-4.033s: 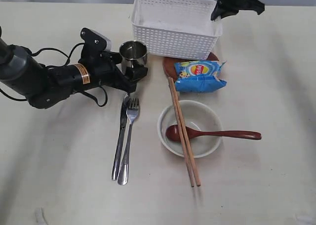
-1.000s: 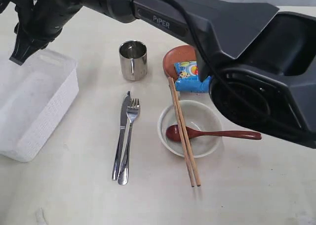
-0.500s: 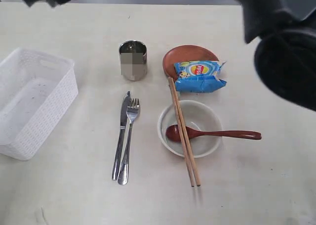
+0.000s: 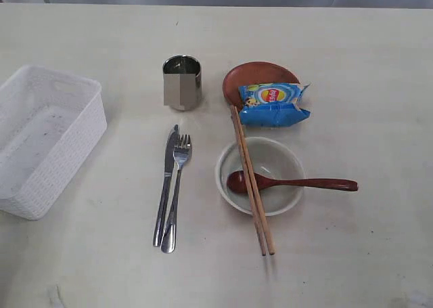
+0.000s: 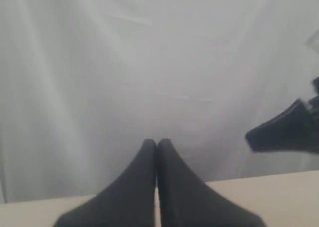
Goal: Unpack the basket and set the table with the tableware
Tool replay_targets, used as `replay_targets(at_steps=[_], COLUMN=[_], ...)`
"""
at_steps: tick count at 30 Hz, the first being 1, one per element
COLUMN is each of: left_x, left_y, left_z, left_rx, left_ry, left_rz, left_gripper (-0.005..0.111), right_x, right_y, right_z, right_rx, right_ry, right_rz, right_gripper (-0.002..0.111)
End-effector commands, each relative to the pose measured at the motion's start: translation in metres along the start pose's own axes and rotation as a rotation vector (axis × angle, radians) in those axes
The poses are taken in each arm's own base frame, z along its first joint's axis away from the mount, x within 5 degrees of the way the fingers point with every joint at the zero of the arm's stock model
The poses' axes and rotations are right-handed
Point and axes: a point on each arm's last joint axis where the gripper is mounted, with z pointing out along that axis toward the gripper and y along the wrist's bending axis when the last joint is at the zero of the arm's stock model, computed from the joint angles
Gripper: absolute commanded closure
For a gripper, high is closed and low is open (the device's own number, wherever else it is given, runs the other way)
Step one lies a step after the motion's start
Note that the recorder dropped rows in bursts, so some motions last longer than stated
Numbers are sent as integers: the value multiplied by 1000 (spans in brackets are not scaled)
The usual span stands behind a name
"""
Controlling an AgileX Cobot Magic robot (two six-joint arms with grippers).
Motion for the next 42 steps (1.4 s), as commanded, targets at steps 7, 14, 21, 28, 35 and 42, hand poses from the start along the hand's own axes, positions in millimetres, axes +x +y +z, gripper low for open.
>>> replay_targets(at_steps=[7, 14, 21, 28, 35, 42], left_x=[36, 68, 70, 73, 73, 73], left_y=[1, -15, -15, -14, -13, -13], left_z=[-17, -6, -20, -26, -27, -27], left_rx=[-21, 67, 69, 59, 58, 58], left_ry=[210, 429, 502, 556, 562, 562], left_rz=[-180, -172, -161, -156, -156, -156], left_gripper=[107, 107, 107, 107, 107, 107], right_x=[59, 117, 172, 210, 225, 238], right_y=[9, 15, 26, 34, 38, 41], right_z=[-130, -192, -270, -319, -346, -366], right_rx=[69, 83, 77, 55, 53, 48], right_ry=[-337, -451, -657, -801, -915, -1010], right_rz=[41, 43, 9, -14, -36, -43], right_gripper=[108, 108, 108, 108, 108, 108])
